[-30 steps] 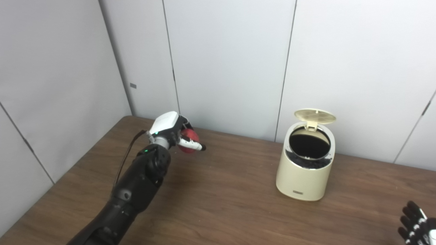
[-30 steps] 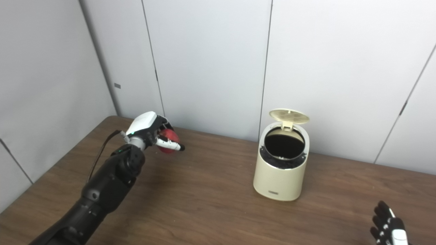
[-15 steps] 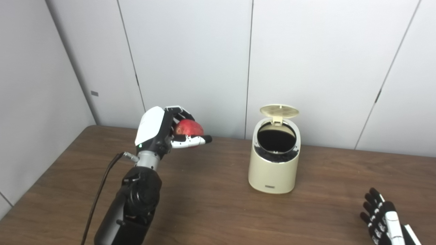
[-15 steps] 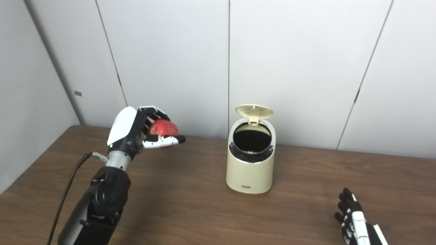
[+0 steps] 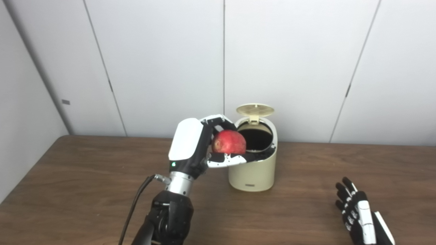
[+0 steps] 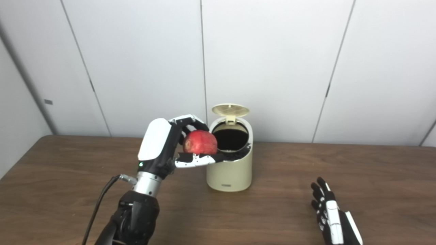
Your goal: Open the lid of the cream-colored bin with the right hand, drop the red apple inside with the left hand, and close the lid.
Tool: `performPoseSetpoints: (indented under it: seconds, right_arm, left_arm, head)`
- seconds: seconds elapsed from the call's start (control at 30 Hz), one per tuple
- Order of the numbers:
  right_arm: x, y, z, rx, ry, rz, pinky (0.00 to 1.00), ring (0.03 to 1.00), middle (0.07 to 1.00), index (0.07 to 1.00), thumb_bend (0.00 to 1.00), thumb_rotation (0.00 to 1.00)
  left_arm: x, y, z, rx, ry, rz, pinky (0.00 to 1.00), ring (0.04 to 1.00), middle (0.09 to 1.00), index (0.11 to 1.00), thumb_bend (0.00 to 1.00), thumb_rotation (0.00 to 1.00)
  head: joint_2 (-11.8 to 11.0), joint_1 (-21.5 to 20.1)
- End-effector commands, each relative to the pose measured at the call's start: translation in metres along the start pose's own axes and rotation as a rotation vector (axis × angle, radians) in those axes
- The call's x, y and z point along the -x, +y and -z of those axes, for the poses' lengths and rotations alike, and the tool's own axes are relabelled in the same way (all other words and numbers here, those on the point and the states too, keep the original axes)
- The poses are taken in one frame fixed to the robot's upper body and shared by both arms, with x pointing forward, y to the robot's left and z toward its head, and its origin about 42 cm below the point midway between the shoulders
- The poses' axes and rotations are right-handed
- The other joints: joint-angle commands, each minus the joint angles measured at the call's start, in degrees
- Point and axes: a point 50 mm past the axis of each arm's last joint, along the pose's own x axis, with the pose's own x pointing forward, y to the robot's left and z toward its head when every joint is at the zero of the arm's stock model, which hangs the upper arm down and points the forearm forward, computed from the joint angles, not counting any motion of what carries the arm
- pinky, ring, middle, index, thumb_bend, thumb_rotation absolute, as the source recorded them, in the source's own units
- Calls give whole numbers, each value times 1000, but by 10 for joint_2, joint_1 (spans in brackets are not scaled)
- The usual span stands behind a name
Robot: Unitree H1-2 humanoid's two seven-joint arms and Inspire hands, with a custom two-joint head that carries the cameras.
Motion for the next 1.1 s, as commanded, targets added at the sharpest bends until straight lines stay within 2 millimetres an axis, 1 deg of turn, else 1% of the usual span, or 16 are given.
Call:
performPoseSetpoints:
  seconds: [0.0, 0.1, 0.2, 0.27, 0.4, 0.5, 0.73, 0.83, 0.97, 1.07]
  right_arm:
    - [-7, 2, -12, 5, -84, -2, 999, 992, 961, 971, 577, 1000]
    - [-9, 1, -12, 1, -92, 5, 998, 992, 960, 971, 564, 1000]
    - [-10, 0, -11, 14, -94, 11, 993, 989, 956, 965, 574, 1000]
    - [-10, -1, -10, 20, -97, 12, 998, 992, 959, 969, 581, 1000]
    - [-8, -2, -11, 19, -102, 16, 994, 991, 957, 969, 591, 1000]
    - [-9, -1, -11, 16, -106, 14, 993, 990, 958, 969, 588, 1000]
    - [-9, -3, -9, 23, -100, 16, 1000, 991, 952, 965, 585, 1000]
    - [-10, -6, -7, 27, -101, 16, 1000, 993, 953, 971, 590, 1000]
    - [-10, -4, -9, 18, -101, 14, 1000, 985, 947, 970, 591, 1000]
    - [-11, -6, -8, 22, -102, 15, 1000, 985, 946, 969, 588, 1000]
  left_arm:
    - [-14, 5, -13, 6, -66, -79, 312, 449, 582, 474, 466, 0]
    - [-19, -3, -17, 40, -75, -90, 355, 452, 561, 468, 472, 0]
    - [-27, -14, -22, 73, -81, -101, 334, 439, 568, 479, 469, 0]
    - [-33, -20, -26, 88, -91, -115, 344, 425, 568, 481, 469, 0]
    - [-45, -28, -31, 113, -120, -132, 391, 422, 555, 477, 473, 0]
    - [-51, -31, -30, 121, -137, -143, 416, 422, 545, 476, 475, 0]
    - [-59, -38, -17, 114, -140, -154, 420, 421, 546, 475, 475, 0]
    - [-62, -40, -10, 92, -134, -155, 405, 417, 554, 475, 473, 0]
    - [-65, -43, 1, 69, -146, -143, 378, 415, 567, 480, 470, 0]
    - [-67, -46, 9, 38, -164, -142, 405, 427, 567, 472, 472, 0]
  head:
    - [-2, -5]
    - [-7, -13]
    - [-10, -21]
    - [-9, -23]
    - [-8, -23]
    - [-8, -22]
    - [-9, -21]
    - [-9, -21]
    - [-5, -13]
    - [-5, -13]
